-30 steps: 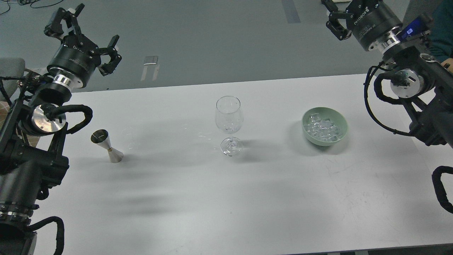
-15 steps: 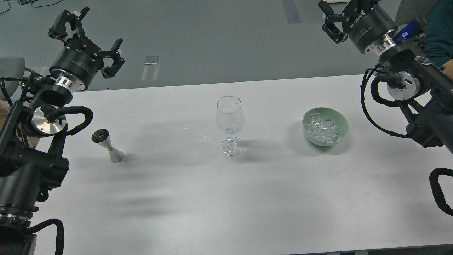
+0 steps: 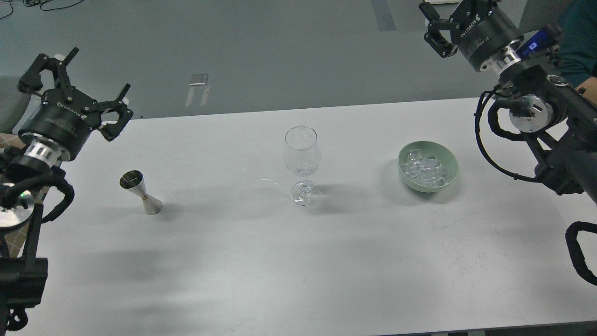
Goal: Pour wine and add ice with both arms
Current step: 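Lower the left gripper toward the silver jigger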
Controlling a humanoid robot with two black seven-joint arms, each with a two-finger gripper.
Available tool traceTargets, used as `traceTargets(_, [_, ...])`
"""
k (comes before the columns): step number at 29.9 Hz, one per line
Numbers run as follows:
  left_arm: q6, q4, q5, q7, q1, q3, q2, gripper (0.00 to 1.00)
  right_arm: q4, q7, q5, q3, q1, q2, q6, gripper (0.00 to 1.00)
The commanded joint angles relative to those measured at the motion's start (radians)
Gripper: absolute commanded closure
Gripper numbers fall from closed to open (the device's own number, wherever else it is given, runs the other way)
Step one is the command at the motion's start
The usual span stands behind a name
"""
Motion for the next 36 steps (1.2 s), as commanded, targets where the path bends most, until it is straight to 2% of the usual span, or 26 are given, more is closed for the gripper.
traceTargets(1, [0.001, -0.068, -0.009, 0.010, 0.135, -0.065, -0.002, 0.05, 0.000, 0.000, 0.000, -0.001, 0.000, 0.001, 0.000, 0.00])
traceTargets(4, [-0.001, -0.133, -0.066, 0.038, 0.281, -0.117, -0.022, 0.05, -0.002, 0.000, 0.000, -0.001, -0.006, 0.001, 0.001, 0.00])
traceTargets(6, [-0.001, -0.162, -0.134, 0.041, 0.368, -0.158, -0.051, 0.05, 0.000, -0.002, 0.000, -0.001, -0.011, 0.001, 0.000, 0.00])
traceTargets(11, [-0.007, -0.200, -0.156, 0.059, 0.469, -0.227, -0.120, 0.05, 0.000, 0.000, 0.000, -0.001, -0.026, 0.015, 0.000, 0.00])
traceTargets(17, [-0.046, -0.208, -0.156, 0.069, 0.565, -0.226, -0.178, 0.05, 0.000, -0.002, 0.000, -0.001, -0.028, 0.018, -0.002, 0.00])
traceTargets(25, [-0.047, -0.200, -0.146, 0.072, 0.588, -0.185, -0.261, 0.04, -0.002, -0.002, -0.002, -0.001, -0.028, 0.017, -0.002, 0.00])
traceTargets(36, [-0.033, -0.087, -0.138, 0.058, 0.539, -0.157, -0.273, 0.04, 0.007, -0.003, -0.002, 0.000, -0.026, 0.017, -0.004, 0.00])
